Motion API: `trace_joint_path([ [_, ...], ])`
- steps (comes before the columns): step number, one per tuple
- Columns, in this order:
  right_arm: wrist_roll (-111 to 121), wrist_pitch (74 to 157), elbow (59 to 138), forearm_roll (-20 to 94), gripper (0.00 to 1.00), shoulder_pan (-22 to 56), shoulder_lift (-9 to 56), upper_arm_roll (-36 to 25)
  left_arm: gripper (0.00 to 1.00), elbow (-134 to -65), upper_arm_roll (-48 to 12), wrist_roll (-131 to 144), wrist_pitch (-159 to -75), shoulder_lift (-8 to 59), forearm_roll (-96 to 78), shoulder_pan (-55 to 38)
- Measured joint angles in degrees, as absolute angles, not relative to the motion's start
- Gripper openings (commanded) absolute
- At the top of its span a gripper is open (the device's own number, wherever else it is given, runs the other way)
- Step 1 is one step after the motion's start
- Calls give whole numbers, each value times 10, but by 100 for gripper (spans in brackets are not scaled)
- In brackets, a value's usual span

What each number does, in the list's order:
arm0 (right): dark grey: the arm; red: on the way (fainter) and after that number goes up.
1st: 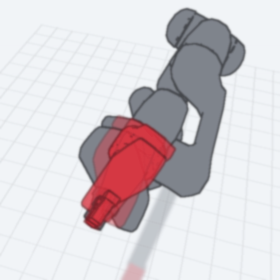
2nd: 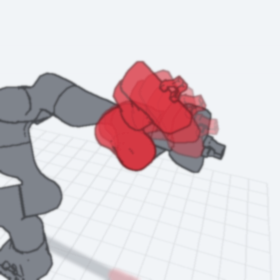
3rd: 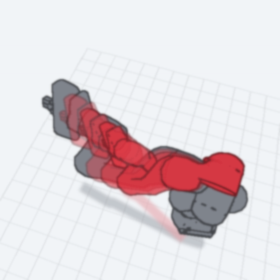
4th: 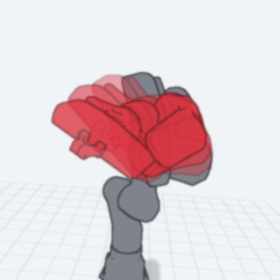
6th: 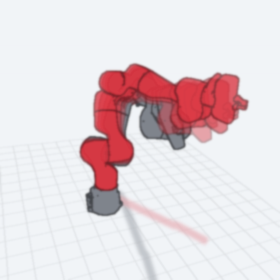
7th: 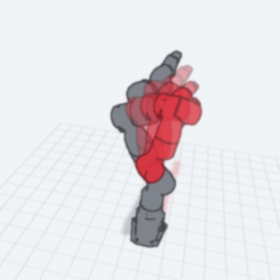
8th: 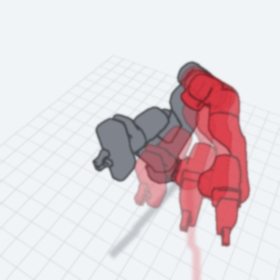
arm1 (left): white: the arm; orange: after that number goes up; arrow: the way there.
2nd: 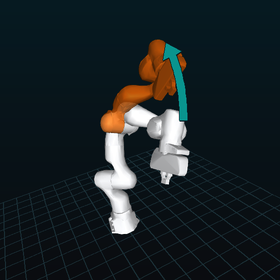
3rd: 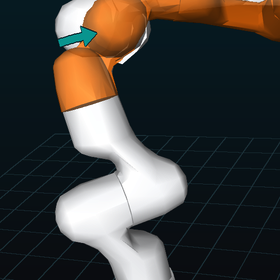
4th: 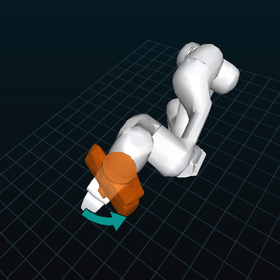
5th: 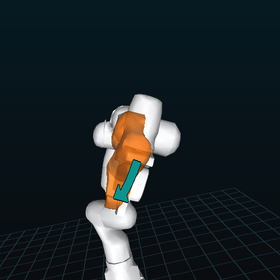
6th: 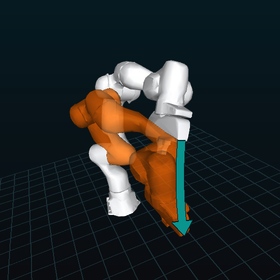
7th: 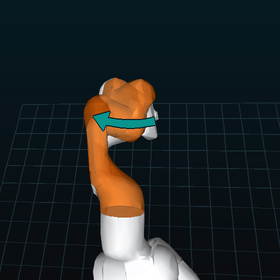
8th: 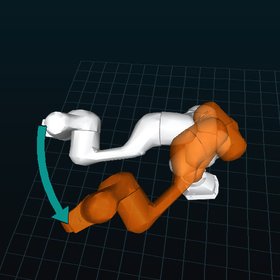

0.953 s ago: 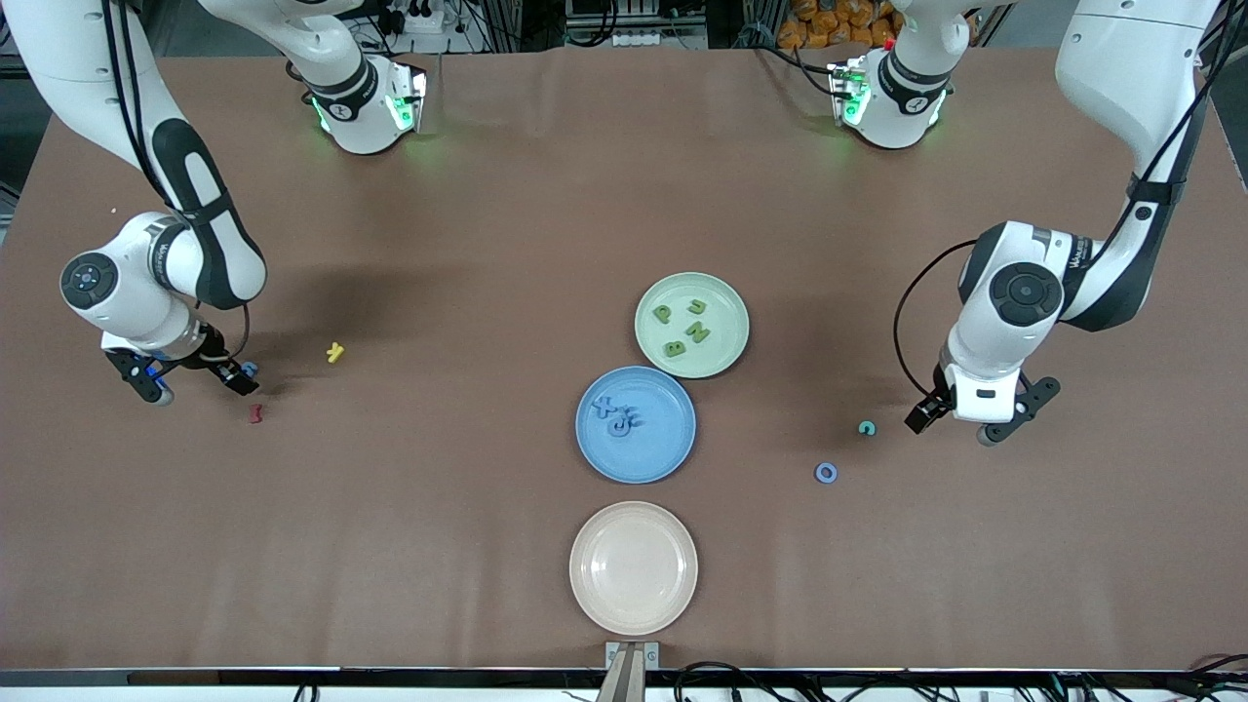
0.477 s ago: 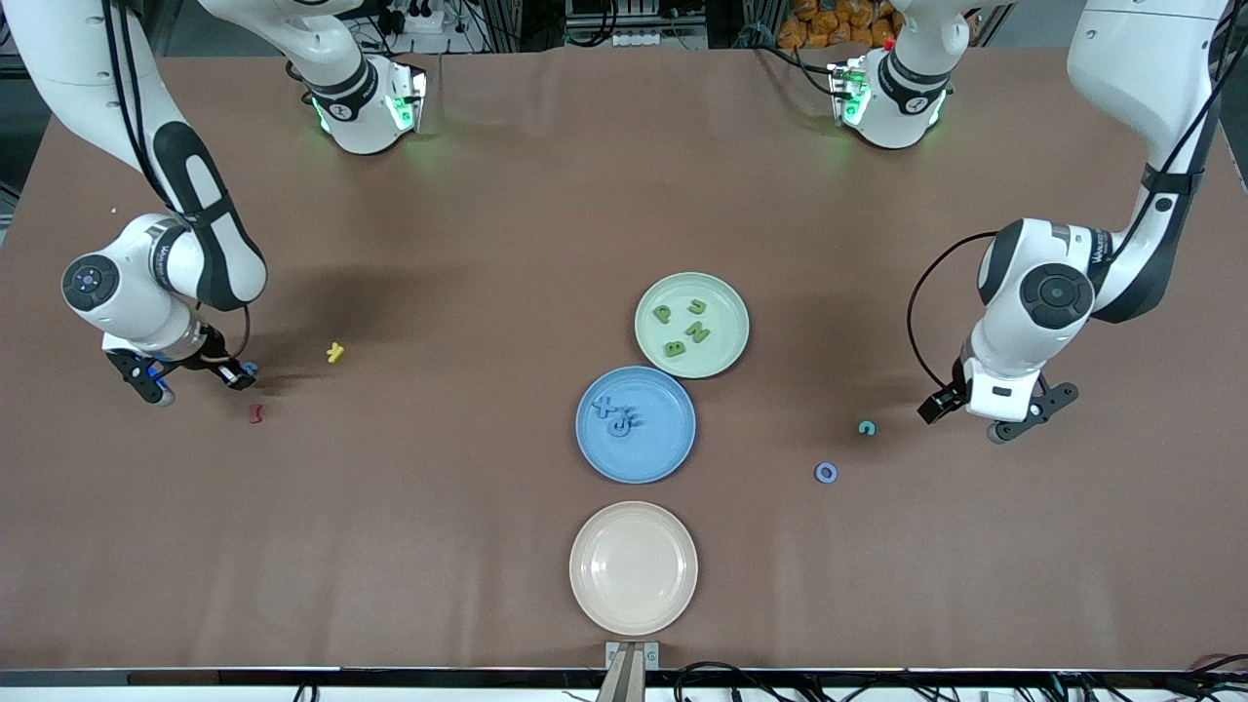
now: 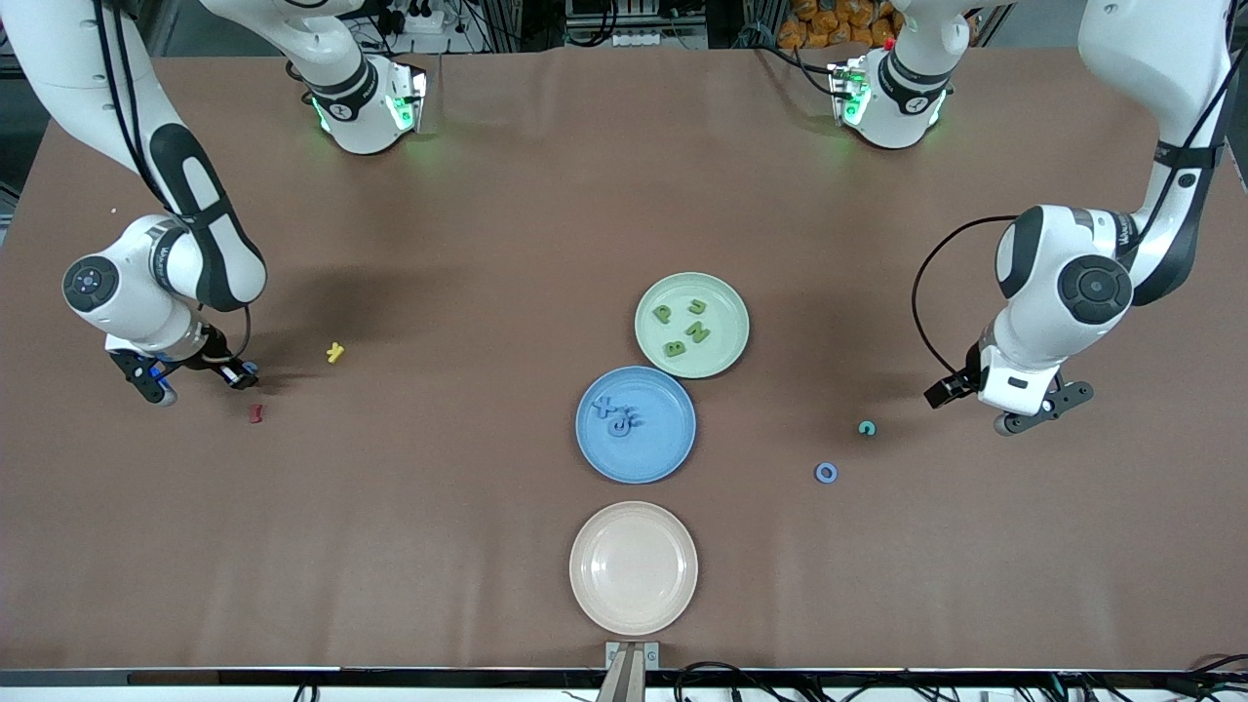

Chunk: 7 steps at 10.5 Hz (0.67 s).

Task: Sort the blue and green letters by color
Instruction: 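Grasp the blue g with the right gripper while the left gripper withdraws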

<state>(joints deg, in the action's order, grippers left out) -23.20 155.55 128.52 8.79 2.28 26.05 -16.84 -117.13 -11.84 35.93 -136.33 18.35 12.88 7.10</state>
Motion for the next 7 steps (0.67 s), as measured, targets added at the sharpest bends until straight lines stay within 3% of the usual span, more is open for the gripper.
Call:
trace_joint_path([
  [3,-231,1561,1285,88,13,10,261,-156,100,-1170,-117,264,-1301,146,104,67],
  [5,-228,1562,1282,88,6,10,261,-154,100,-1168,-111,195,-1241,100,68,66],
  [7,-218,1562,1281,88,4,10,262,-153,100,-1168,-95,178,-1188,52,65,54],
])
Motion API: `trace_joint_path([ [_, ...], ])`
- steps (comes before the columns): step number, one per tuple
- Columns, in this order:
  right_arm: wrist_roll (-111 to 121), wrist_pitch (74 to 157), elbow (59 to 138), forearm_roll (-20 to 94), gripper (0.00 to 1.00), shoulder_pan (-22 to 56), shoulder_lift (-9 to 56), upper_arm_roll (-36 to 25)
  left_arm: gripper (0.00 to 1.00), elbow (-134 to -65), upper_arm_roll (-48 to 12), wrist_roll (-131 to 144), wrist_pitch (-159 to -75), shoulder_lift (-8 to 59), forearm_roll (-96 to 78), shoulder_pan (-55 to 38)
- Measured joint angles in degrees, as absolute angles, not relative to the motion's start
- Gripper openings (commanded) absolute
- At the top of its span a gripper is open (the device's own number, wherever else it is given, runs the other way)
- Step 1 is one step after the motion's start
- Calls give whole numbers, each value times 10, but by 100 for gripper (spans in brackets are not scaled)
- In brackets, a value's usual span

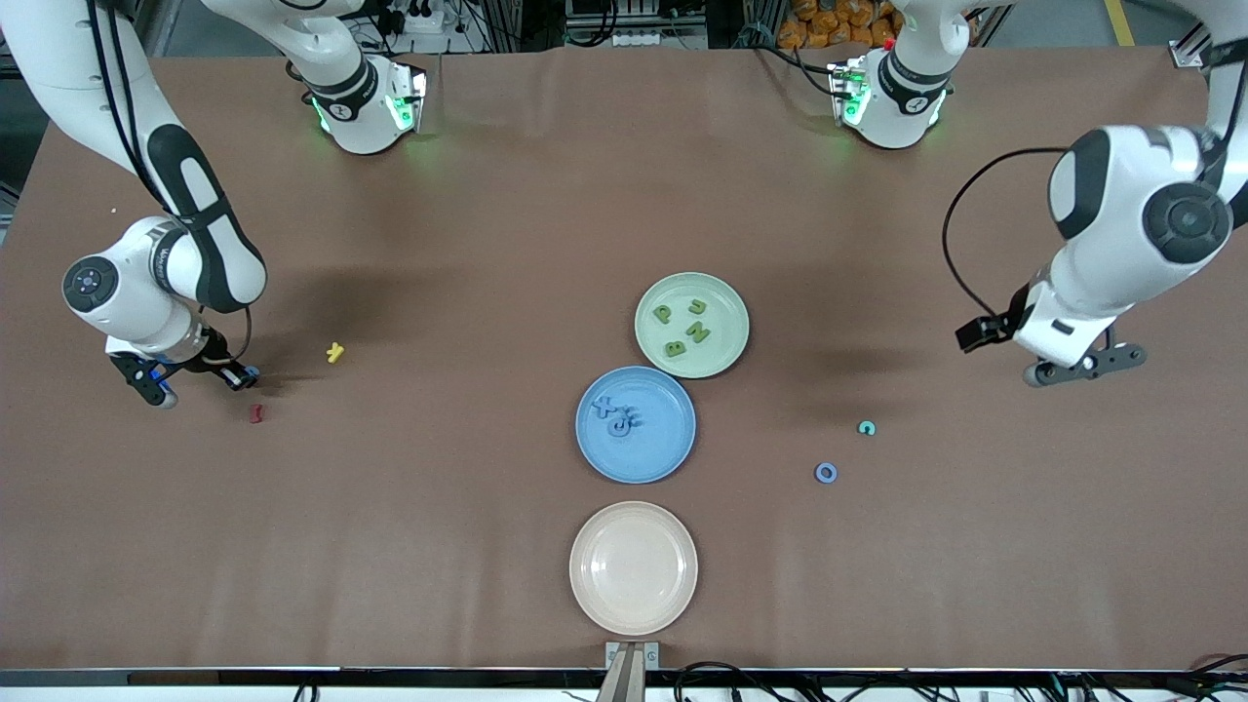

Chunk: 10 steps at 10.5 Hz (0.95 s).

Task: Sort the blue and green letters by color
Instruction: 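Grasp the blue g with the right gripper while the left gripper withdraws, then carry the blue g to the blue plate with the right gripper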

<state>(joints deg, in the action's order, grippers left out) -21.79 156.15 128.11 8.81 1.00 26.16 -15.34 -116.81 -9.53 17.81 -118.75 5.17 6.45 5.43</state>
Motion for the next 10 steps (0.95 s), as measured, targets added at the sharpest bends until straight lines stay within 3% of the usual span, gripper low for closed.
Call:
trace_joint_path([
  [3,-198,1536,1262,88,6,11,261,-148,100,-1169,-34,178,-1120,0,63,-10],
  [5,-196,1448,1210,88,9,14,257,-144,100,-1171,17,177,-1101,-13,62,-55],
  [10,-174,1220,1060,88,8,38,248,-141,100,-1131,31,132,-1072,-8,24,-36],
])
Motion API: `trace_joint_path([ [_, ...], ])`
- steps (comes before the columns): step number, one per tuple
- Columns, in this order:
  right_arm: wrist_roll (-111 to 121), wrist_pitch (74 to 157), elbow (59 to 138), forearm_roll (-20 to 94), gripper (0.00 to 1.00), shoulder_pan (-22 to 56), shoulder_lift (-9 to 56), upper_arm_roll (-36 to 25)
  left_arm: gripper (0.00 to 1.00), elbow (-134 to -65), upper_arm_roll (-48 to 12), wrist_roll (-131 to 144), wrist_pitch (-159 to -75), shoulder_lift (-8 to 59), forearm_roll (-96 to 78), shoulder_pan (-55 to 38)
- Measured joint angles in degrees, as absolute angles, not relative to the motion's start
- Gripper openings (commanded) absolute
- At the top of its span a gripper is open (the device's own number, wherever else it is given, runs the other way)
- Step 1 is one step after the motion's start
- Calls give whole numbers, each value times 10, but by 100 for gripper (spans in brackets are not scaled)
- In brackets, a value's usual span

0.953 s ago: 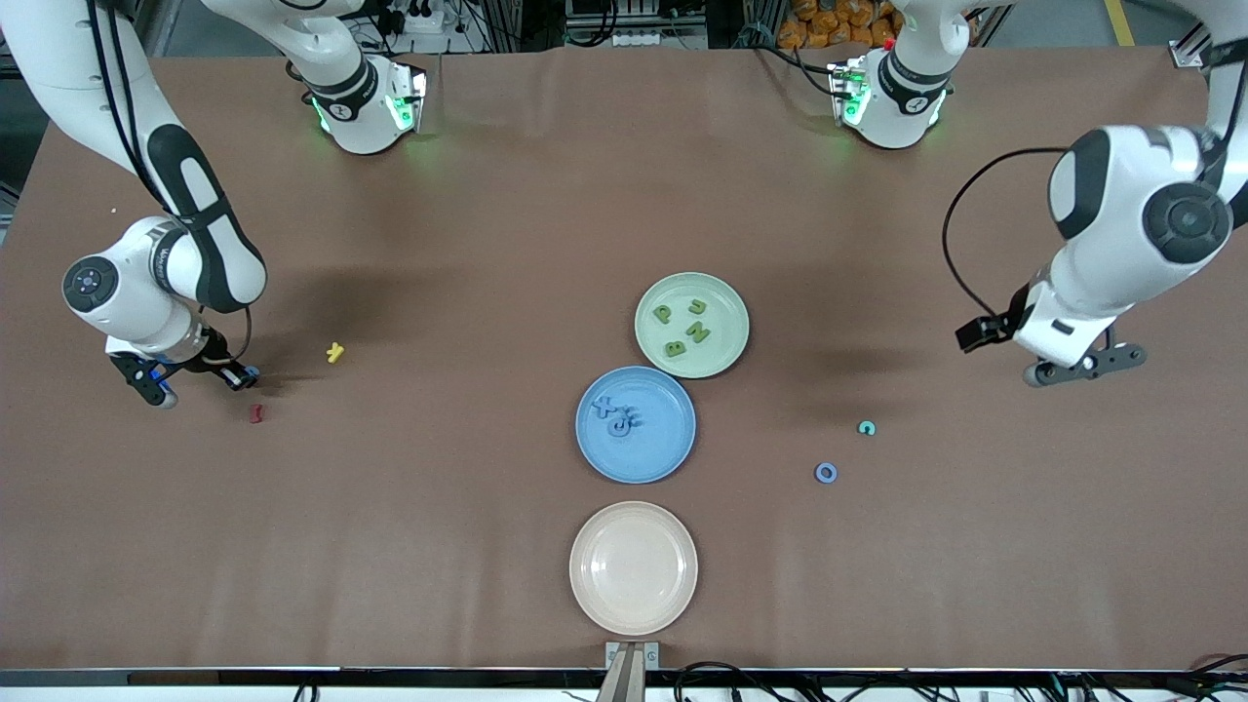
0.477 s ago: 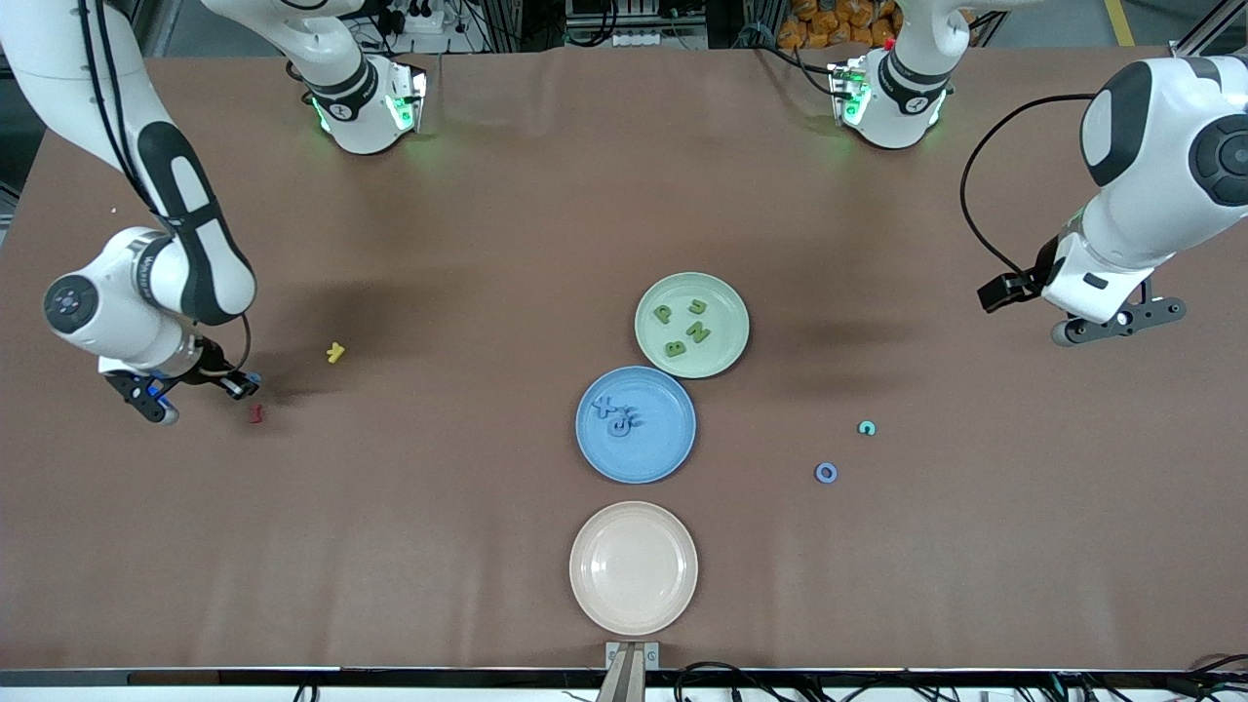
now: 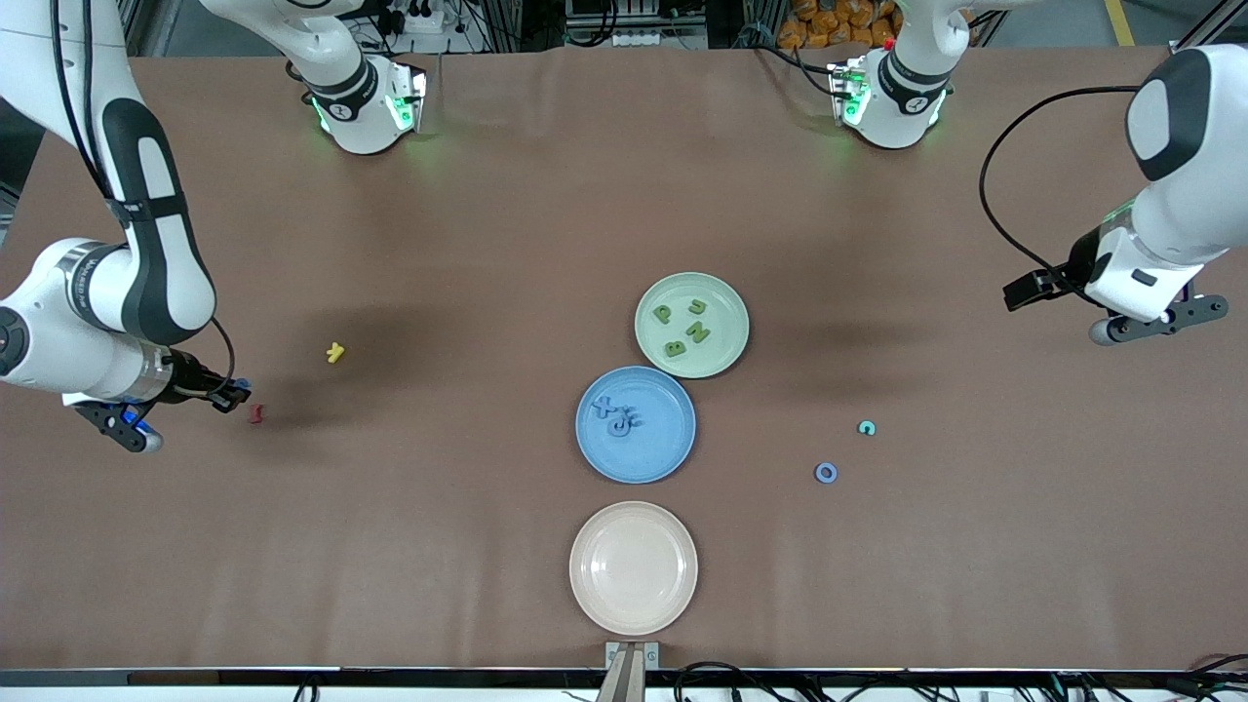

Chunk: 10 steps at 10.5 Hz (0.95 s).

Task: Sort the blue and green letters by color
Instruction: 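Carry the blue g to the blue plate with the right gripper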

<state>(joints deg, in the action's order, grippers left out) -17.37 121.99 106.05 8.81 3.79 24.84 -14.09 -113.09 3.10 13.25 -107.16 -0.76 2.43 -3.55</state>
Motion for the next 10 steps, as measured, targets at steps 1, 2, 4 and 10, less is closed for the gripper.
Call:
trace_joint_path([
  [1,-169,1198,1043,88,8,49,248,-141,100,-1123,31,120,-1071,-2,23,-34],
  [2,-167,1186,1032,88,8,66,248,-140,100,-1113,31,114,-1071,6,19,-35],
  [4,-167,1172,1018,90,8,110,248,-138,100,-1089,29,113,-1070,24,3,-36],
  [10,-179,1169,981,123,7,258,251,-136,100,-956,23,111,-1049,27,-20,-41],
])
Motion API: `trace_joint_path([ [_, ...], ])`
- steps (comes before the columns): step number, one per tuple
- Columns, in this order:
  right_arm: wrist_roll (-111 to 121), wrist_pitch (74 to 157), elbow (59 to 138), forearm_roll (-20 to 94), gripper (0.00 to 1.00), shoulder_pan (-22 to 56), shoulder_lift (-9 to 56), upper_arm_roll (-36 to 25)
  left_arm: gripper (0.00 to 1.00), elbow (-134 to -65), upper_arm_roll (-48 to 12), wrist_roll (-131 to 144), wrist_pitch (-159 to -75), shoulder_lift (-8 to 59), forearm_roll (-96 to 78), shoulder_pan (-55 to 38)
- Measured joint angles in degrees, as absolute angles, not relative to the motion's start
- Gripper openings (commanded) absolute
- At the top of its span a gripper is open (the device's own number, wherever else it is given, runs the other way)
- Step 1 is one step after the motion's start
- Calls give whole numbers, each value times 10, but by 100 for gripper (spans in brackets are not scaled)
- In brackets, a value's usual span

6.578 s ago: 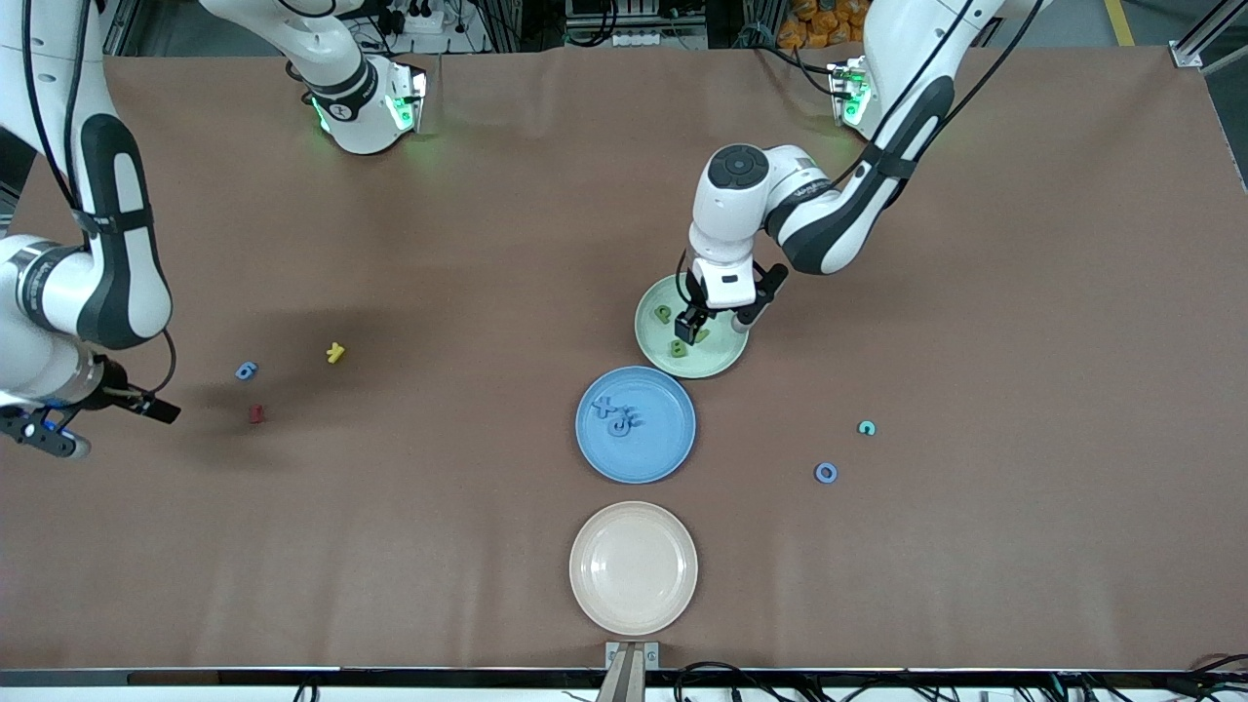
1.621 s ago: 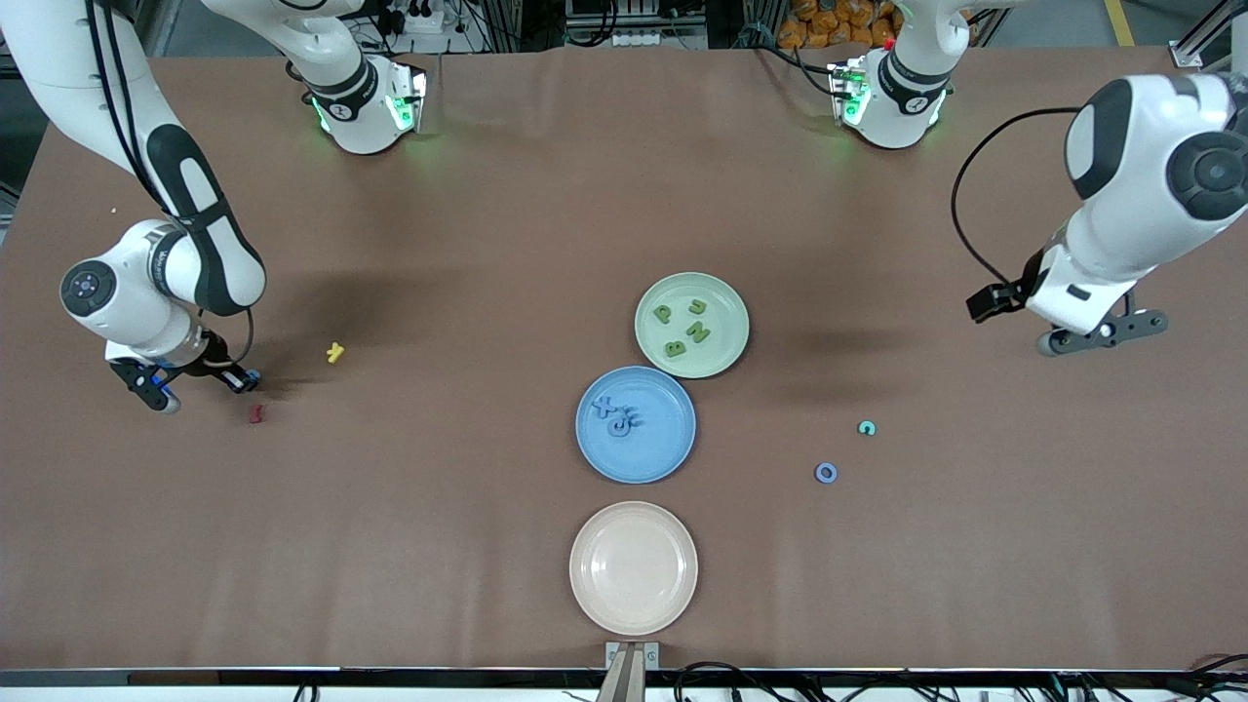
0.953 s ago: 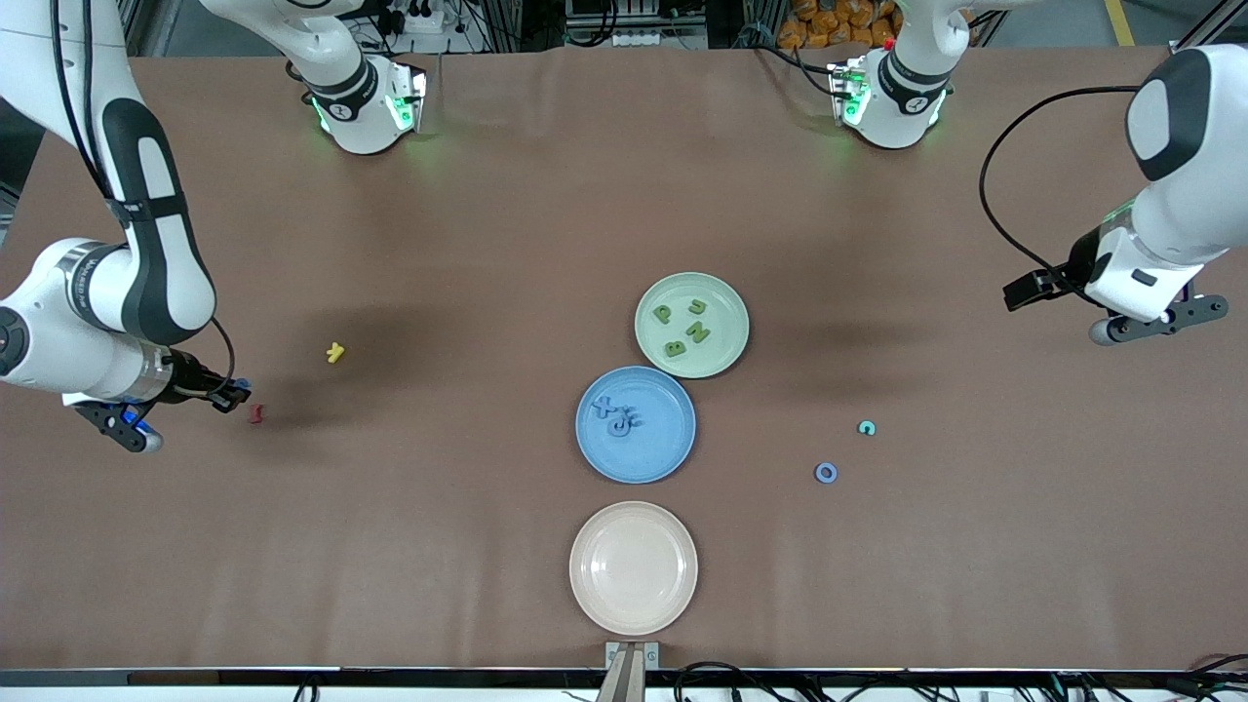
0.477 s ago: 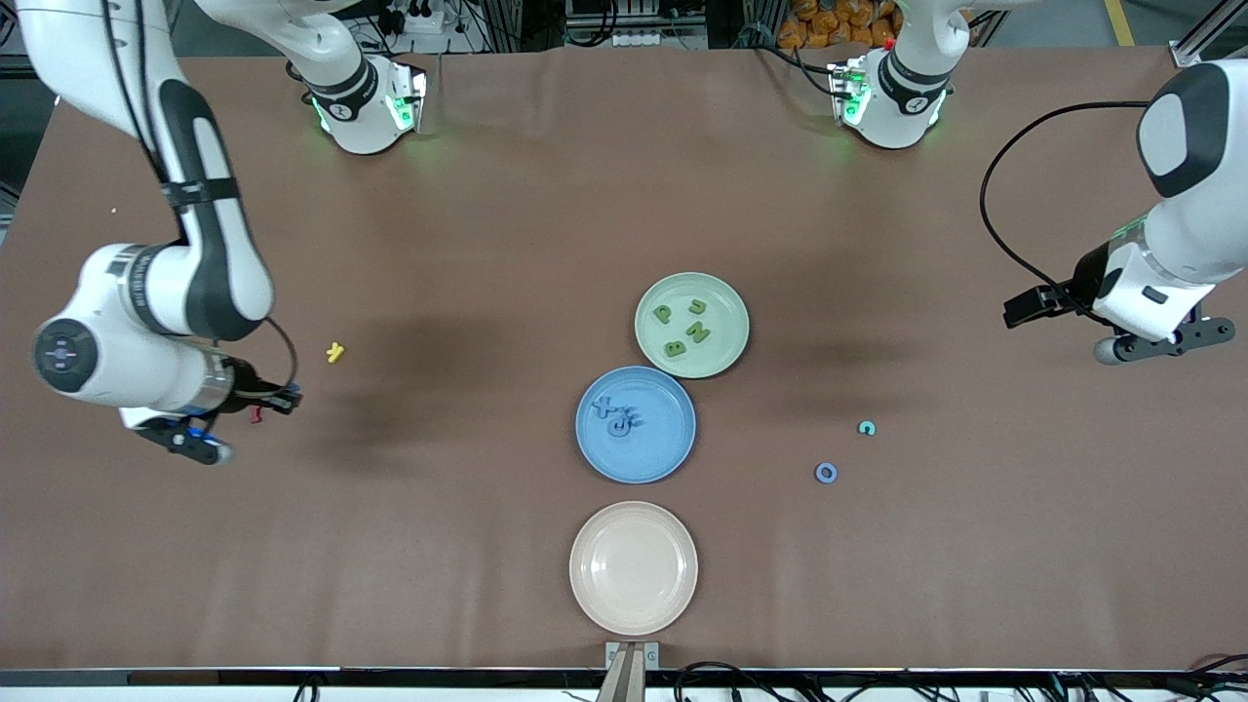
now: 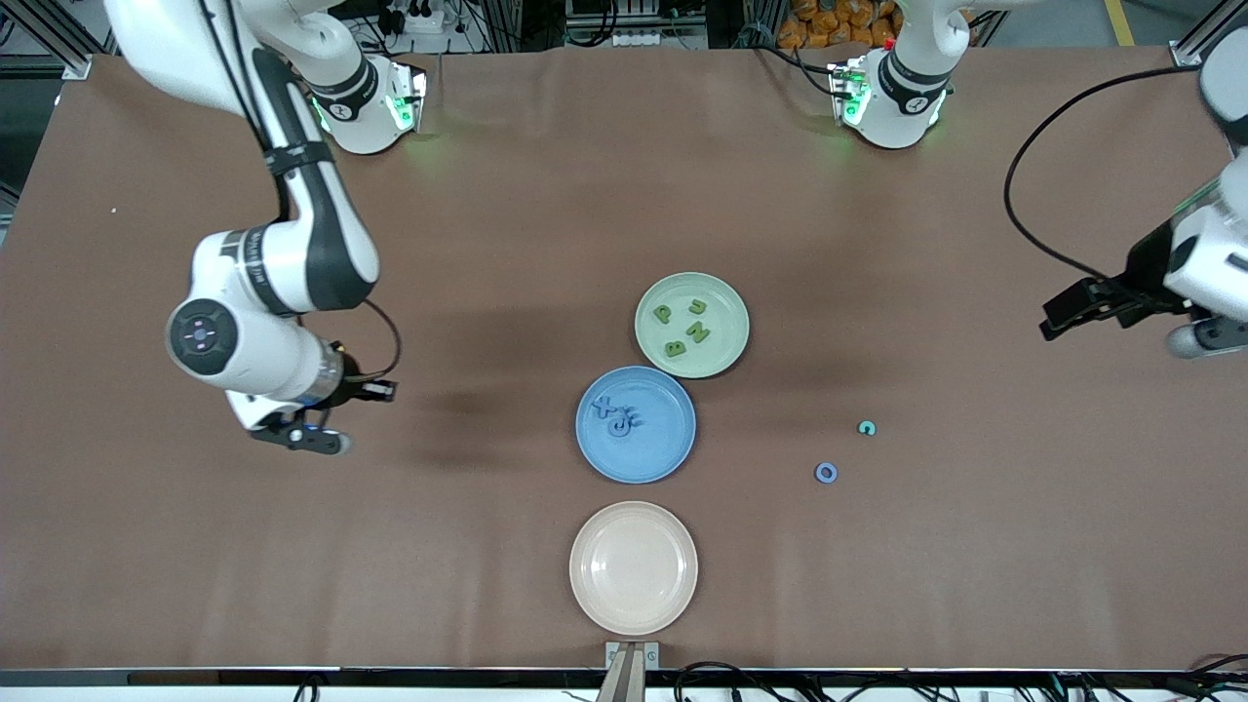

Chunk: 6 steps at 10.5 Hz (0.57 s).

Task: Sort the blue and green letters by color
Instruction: 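Carry the blue g to the blue plate with the right gripper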

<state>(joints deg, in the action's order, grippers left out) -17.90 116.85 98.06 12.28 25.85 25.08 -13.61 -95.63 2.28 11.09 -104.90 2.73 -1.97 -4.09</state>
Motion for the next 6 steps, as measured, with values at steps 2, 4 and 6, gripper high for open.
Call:
trace_joint_path([
  [2,-180,1169,953,138,7,301,262,-136,100,-903,13,111,-1008,23,-20,-42],
  [4,-197,1171,919,140,7,344,293,-135,100,-882,9,111,-995,20,-20,-44],
  [6,-198,1189,885,141,7,360,330,-118,100,-879,9,111,-989,15,-20,-43],
])
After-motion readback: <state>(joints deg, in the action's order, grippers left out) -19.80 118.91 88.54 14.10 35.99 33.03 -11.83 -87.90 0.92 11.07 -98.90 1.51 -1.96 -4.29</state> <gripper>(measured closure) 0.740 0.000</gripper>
